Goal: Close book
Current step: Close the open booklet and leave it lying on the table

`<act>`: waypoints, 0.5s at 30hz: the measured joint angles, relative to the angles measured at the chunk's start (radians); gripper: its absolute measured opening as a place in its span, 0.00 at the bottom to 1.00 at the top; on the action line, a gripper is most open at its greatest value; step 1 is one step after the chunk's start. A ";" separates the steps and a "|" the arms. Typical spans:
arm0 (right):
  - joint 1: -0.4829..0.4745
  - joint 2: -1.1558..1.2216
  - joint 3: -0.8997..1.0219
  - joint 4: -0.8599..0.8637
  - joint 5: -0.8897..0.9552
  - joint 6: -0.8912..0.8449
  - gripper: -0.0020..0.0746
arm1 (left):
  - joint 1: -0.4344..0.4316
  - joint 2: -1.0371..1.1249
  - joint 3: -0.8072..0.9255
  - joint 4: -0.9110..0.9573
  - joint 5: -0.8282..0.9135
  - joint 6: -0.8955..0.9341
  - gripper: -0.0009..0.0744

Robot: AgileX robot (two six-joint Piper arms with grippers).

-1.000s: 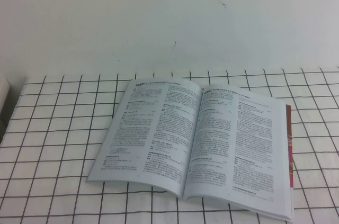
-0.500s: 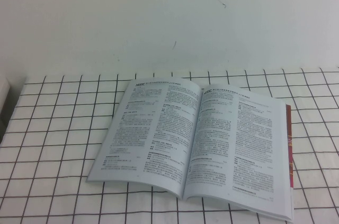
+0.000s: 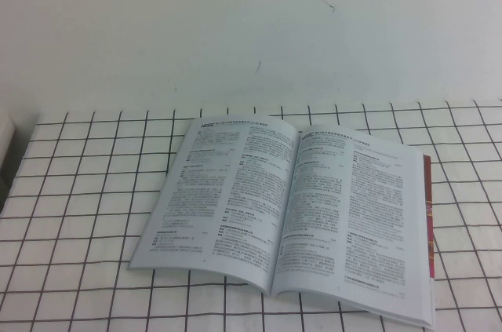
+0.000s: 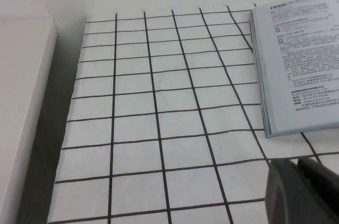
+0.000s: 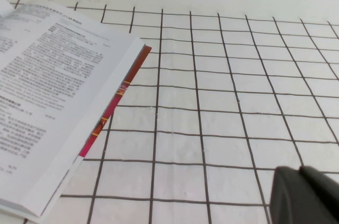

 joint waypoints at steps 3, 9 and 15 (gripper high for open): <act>0.000 0.000 0.000 0.000 -0.004 0.000 0.02 | 0.000 0.000 0.000 0.000 0.000 0.001 0.01; 0.000 0.000 0.002 0.000 -0.013 0.000 0.02 | 0.000 0.000 0.000 0.000 0.000 0.006 0.01; 0.000 0.000 0.008 0.001 -0.118 0.000 0.02 | 0.000 0.000 0.000 0.000 -0.015 0.006 0.01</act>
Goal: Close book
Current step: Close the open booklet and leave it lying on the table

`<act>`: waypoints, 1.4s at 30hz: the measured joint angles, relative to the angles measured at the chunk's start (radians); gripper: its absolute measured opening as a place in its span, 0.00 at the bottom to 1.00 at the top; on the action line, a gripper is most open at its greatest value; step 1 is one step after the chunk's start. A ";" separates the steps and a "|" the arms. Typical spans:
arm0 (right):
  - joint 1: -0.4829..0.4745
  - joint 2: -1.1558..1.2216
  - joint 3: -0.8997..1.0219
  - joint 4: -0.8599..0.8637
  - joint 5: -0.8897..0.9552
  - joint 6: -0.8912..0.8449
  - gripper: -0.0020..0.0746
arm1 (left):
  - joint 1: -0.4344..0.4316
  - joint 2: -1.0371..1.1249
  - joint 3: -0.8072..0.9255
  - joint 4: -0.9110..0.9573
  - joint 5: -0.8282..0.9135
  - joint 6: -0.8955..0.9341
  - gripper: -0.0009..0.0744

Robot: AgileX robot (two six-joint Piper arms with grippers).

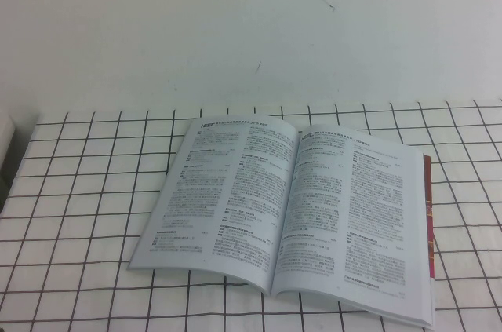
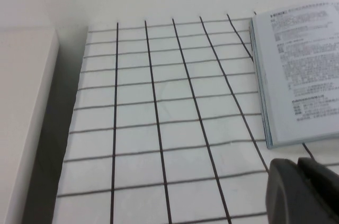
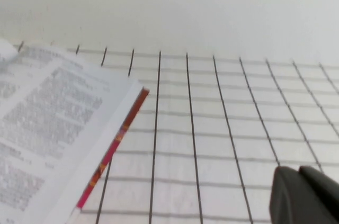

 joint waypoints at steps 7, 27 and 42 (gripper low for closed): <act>0.000 0.000 0.000 0.000 -0.290 0.000 0.02 | 0.000 0.000 0.006 0.002 -0.235 0.002 0.01; 0.000 0.000 0.000 0.038 -0.915 0.088 0.02 | 0.000 0.000 0.006 0.006 -1.084 -0.047 0.01; 0.000 0.153 -0.472 0.055 -0.085 0.095 0.02 | 0.000 0.052 -0.326 0.074 -0.335 -0.156 0.01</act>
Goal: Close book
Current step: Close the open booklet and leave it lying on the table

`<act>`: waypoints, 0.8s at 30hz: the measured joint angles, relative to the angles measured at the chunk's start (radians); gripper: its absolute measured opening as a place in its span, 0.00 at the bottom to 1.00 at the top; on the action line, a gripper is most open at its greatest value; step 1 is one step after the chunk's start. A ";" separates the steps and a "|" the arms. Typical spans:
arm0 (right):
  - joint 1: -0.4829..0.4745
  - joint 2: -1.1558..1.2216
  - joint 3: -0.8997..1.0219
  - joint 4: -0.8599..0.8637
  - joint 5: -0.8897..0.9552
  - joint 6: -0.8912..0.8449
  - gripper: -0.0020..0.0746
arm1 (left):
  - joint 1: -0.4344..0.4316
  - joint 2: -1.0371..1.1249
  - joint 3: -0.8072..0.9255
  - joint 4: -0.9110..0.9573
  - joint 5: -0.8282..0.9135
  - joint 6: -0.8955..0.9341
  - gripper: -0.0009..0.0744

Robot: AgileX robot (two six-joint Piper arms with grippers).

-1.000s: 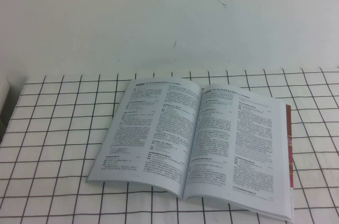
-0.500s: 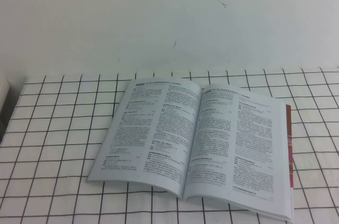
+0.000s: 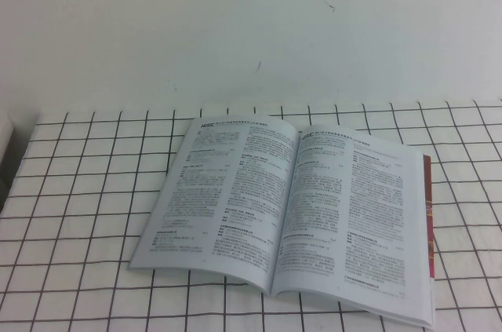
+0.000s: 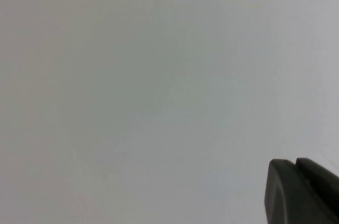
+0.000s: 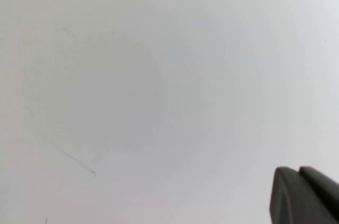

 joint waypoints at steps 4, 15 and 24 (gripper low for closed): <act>0.000 0.133 -0.075 0.049 0.082 -0.007 0.02 | 0.000 0.123 -0.071 0.006 0.073 0.010 0.01; 0.000 0.638 -0.232 0.376 0.411 -0.526 0.02 | 0.000 0.499 -0.172 -0.006 0.207 0.012 0.01; 0.000 1.059 -0.400 0.840 0.442 -1.081 0.02 | -0.084 0.840 -0.317 -0.312 0.490 0.252 0.01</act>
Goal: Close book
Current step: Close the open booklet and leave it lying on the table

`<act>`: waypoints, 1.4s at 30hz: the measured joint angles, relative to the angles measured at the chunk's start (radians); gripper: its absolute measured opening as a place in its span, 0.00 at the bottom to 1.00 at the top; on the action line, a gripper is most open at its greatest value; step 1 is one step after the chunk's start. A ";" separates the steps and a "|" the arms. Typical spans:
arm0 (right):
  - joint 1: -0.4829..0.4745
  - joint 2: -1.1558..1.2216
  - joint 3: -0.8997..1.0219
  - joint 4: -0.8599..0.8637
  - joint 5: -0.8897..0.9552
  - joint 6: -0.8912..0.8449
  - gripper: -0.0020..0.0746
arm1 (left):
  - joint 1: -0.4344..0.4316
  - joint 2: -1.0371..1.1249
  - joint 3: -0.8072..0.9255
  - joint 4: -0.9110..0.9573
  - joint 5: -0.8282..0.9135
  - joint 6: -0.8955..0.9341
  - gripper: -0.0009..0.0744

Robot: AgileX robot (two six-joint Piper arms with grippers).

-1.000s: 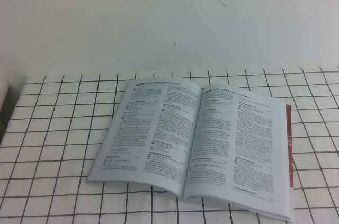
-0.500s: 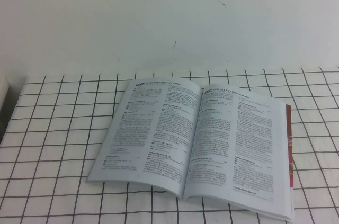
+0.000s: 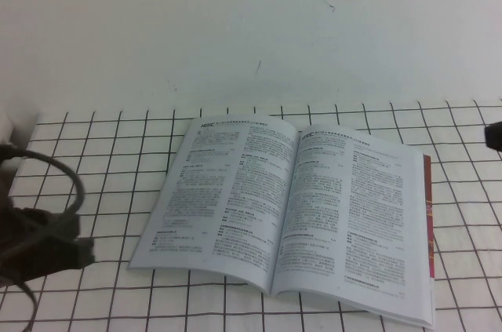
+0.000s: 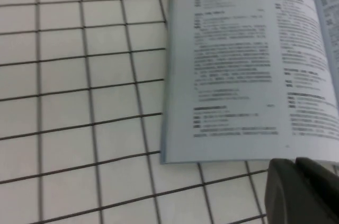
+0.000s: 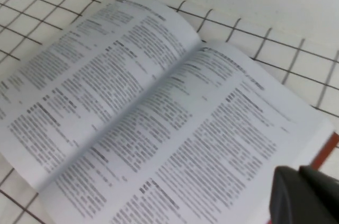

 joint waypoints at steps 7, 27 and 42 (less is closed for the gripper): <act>0.174 0.354 -0.069 0.174 -0.075 -0.163 0.02 | -0.056 0.240 -0.016 -0.392 -0.199 0.267 0.01; 0.342 0.850 -0.334 0.201 -0.168 -0.185 0.02 | -0.060 0.743 -0.370 -0.493 -0.151 0.469 0.01; 0.340 0.888 -0.365 0.075 -0.141 -0.025 0.02 | 0.053 1.007 -0.541 -0.341 -0.142 0.372 0.01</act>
